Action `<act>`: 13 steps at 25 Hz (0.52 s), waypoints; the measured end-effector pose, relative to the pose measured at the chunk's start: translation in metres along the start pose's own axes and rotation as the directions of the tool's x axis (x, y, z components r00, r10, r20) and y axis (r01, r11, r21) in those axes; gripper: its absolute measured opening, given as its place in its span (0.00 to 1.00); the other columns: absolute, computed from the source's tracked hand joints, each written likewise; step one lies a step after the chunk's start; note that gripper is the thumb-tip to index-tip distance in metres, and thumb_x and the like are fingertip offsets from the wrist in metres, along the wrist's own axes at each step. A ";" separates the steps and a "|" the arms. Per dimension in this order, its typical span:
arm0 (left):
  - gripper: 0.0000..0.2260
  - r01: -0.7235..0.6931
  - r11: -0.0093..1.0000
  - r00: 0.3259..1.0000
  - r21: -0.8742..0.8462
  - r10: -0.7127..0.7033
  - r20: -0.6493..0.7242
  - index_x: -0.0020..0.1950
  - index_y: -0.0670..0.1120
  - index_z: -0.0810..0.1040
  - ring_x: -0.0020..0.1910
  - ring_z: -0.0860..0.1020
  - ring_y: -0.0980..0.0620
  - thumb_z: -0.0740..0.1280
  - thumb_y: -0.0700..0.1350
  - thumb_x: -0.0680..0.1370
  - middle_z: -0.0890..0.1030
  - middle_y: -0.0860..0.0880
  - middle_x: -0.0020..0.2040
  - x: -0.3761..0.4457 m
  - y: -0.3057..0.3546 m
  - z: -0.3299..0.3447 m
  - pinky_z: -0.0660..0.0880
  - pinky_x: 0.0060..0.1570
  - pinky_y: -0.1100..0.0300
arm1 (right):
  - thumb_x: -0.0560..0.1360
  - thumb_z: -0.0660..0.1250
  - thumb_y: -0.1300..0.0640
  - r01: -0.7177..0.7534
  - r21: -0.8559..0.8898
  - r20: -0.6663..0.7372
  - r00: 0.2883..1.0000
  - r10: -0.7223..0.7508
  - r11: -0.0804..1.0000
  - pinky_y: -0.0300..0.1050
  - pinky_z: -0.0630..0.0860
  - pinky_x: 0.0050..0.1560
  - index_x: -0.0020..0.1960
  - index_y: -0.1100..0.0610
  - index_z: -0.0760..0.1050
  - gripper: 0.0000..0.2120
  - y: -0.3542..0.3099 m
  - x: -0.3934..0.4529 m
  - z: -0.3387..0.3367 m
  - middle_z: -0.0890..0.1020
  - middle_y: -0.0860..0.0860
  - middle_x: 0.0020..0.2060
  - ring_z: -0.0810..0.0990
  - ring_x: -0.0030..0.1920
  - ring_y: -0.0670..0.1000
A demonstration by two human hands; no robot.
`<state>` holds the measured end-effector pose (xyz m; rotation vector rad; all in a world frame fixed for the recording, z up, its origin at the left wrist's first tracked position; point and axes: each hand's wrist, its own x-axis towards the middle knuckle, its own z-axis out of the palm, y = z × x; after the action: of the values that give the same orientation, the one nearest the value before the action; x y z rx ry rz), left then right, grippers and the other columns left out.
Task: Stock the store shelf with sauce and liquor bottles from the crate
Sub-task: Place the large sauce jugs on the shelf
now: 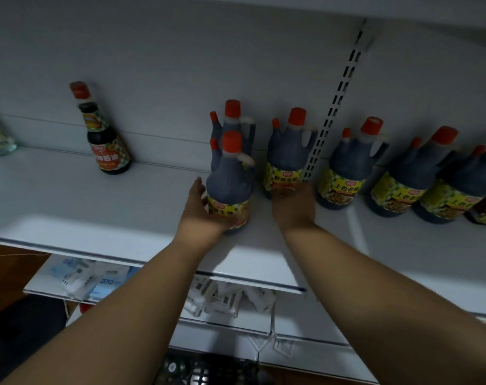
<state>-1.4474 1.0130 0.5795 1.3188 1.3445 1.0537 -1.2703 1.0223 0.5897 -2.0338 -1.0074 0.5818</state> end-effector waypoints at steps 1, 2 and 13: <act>0.44 -0.005 1.000 0.998 -0.002 0.005 0.067 0.76 0.49 0.59 0.59 0.74 0.52 0.78 0.34 0.66 0.72 0.50 0.67 0.001 -0.004 -0.007 0.75 0.42 0.75 | 0.77 0.65 0.48 0.049 0.050 0.065 0.996 -0.053 0.998 0.45 0.69 0.52 0.61 0.60 0.74 0.19 -0.004 -0.023 0.003 0.79 0.58 0.58 0.77 0.59 0.59; 0.42 -0.033 0.998 0.995 0.048 0.028 0.095 0.74 0.50 0.63 0.57 0.76 0.53 0.79 0.34 0.66 0.75 0.52 0.63 0.001 -0.007 -0.013 0.74 0.40 0.76 | 0.80 0.62 0.49 0.069 0.130 0.143 0.986 -0.088 0.989 0.43 0.68 0.48 0.58 0.57 0.76 0.13 -0.006 -0.045 0.007 0.80 0.55 0.53 0.78 0.55 0.57; 0.27 -0.100 0.991 0.995 0.091 0.096 0.041 0.58 0.56 0.69 0.46 0.79 0.61 0.79 0.40 0.67 0.79 0.59 0.47 0.009 -0.012 -0.029 0.75 0.41 0.69 | 0.83 0.55 0.49 0.064 0.354 0.288 0.942 -0.174 0.933 0.43 0.69 0.57 0.70 0.52 0.69 0.18 -0.025 -0.065 0.029 0.77 0.51 0.63 0.75 0.60 0.50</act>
<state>-1.4778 1.0220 0.5729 1.4794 1.3268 1.0383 -1.3392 0.9918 0.5966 -1.5911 -1.1184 0.9667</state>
